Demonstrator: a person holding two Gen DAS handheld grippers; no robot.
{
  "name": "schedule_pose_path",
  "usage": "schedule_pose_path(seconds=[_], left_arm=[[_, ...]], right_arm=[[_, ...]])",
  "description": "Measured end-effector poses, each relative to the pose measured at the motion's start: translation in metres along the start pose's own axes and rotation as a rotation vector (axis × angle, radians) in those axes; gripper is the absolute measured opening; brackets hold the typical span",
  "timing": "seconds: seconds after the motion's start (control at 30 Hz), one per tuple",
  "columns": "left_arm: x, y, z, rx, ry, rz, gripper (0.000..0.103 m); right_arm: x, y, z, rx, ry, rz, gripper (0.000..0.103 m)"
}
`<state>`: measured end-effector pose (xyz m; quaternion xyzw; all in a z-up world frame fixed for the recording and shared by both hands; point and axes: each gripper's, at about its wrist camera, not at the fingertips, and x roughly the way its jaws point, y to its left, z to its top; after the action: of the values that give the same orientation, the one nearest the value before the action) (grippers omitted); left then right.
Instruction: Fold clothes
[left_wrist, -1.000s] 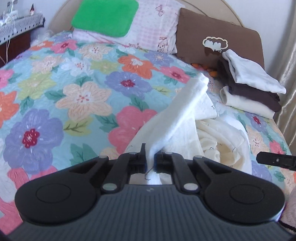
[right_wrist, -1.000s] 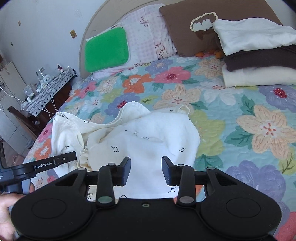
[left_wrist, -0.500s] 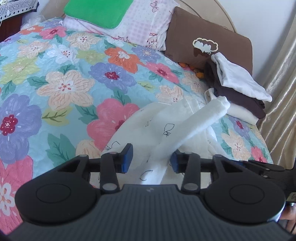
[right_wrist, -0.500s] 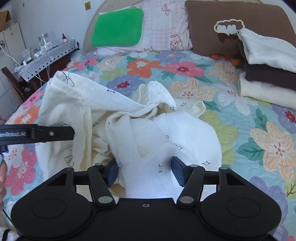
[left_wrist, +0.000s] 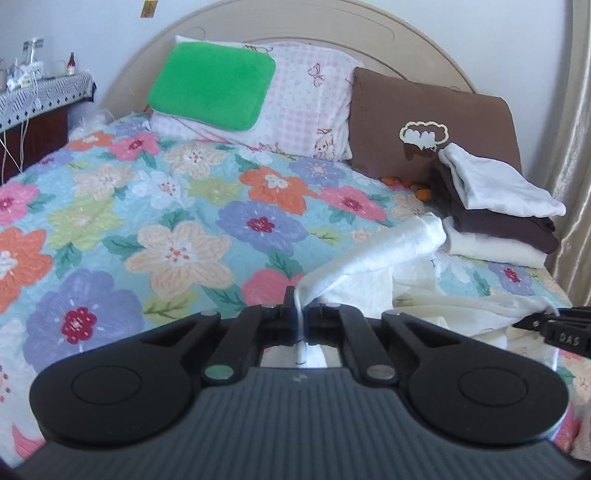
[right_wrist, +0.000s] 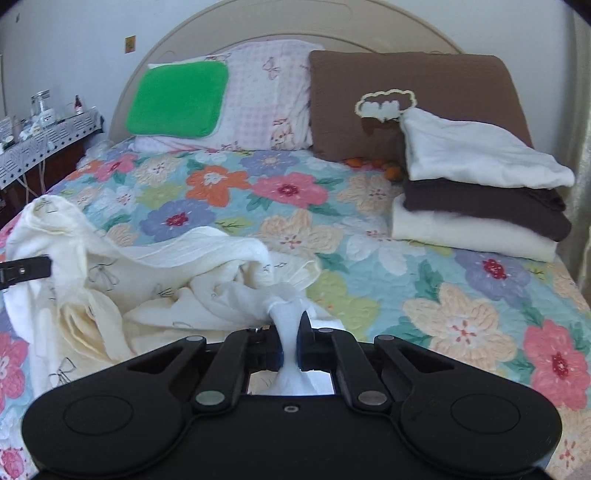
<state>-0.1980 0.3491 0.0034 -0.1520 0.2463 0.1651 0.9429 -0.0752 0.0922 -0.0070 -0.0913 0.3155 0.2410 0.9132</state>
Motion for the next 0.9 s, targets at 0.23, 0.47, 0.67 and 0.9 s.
schedule_pose_path(seconds=[0.23, 0.47, 0.67, 0.9], left_arm=[[-0.006, 0.022, 0.012, 0.016, -0.05, 0.131, 0.003], [-0.014, 0.075, 0.021, -0.136, -0.075, 0.223, 0.003], [-0.006, 0.083, 0.015, -0.087, -0.063, 0.408, 0.003], [-0.029, 0.111, 0.016, -0.23, -0.111, 0.474, 0.003]], right_arm=[[-0.012, -0.029, 0.005, 0.09, -0.017, -0.016, 0.006], [-0.017, -0.032, 0.001, 0.122, -0.014, -0.002, 0.006], [-0.012, -0.032, -0.006, 0.15, 0.003, 0.014, 0.006], [-0.013, -0.019, -0.009, 0.109, -0.005, 0.016, 0.006]])
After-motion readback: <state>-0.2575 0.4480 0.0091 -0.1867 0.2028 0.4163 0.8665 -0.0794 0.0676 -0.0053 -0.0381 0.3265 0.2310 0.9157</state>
